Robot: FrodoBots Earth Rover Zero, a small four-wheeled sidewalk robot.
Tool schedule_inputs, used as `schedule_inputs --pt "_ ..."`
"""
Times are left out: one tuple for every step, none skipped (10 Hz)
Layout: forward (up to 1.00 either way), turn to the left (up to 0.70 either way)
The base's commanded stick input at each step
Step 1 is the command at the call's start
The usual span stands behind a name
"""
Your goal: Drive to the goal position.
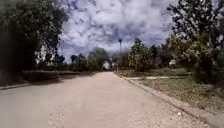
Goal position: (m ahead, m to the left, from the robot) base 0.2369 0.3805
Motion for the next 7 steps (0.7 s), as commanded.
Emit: schedule_inputs --pt "0.85 0.0" --pt "0.85 0.0" --pt "0.85 0.0" --pt "0.85 0.0" --pt "0.85 0.0" --pt "0.85 0.0" --pt "0.85 0.0"
